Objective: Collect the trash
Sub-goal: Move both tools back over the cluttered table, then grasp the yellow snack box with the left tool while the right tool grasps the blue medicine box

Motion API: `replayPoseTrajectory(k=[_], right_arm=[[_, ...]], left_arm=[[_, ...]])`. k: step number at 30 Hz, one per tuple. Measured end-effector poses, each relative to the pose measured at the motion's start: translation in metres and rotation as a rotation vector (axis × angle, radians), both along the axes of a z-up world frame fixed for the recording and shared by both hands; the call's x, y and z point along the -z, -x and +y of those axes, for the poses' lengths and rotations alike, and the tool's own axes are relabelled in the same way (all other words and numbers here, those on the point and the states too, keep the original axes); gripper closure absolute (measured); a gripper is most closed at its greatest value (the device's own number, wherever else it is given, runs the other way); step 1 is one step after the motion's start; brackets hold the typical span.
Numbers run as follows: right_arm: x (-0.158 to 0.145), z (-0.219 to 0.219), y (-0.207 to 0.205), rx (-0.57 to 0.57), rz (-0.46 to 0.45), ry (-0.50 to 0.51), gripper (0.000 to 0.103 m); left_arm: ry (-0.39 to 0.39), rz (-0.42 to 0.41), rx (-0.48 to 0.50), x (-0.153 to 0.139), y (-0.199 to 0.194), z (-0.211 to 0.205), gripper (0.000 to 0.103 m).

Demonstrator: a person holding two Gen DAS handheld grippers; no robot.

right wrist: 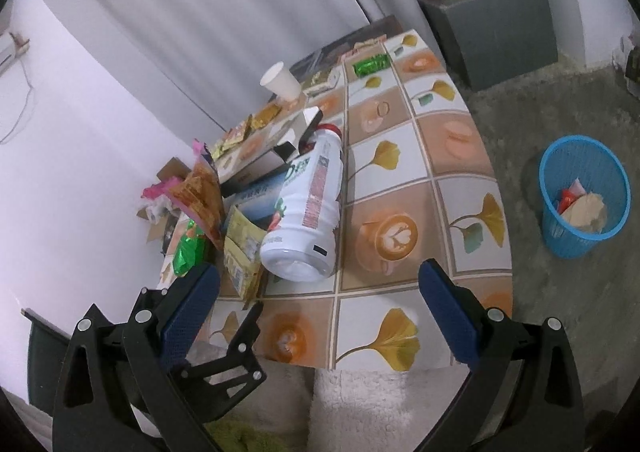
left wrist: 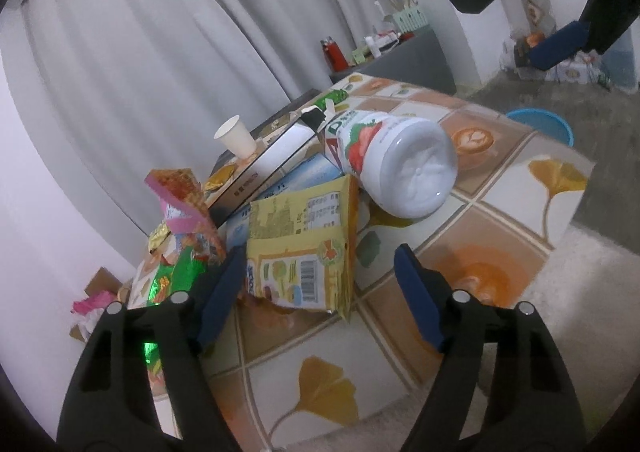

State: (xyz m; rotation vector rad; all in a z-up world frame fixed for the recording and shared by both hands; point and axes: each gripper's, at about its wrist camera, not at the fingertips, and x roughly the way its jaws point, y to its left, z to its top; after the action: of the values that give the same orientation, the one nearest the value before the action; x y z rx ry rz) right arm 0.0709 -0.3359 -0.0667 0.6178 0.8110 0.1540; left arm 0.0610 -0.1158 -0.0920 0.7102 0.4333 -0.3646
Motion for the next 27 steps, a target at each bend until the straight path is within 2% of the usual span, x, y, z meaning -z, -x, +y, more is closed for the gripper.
replayPoseTrajectory(k=[7,12,20,22,27], right_arm=[[0.01,0.001,-0.015,-0.011,0.039,-0.007,0.006],[0.013,0.005,-0.024,-0.018,0.053,-0.013,0.006],[0.014,0.008,-0.03,-0.026,0.054,-0.028,0.006],[0.014,0.009,-0.033,-0.03,0.057,-0.033,0.006],[0.003,0.017,-0.052,-0.079,0.03,-0.045,0.007]], left_arm=[[-0.081,0.007,-0.011,0.015,-0.019,-0.01,0.035],[-0.074,0.042,-0.009,0.016,-0.028,-0.012,0.037],[-0.047,0.121,-0.03,0.016,-0.044,-0.006,0.065],[-0.031,0.144,-0.034,0.017,-0.047,-0.002,0.079],[-0.016,0.162,-0.027,0.018,-0.049,0.003,0.086]])
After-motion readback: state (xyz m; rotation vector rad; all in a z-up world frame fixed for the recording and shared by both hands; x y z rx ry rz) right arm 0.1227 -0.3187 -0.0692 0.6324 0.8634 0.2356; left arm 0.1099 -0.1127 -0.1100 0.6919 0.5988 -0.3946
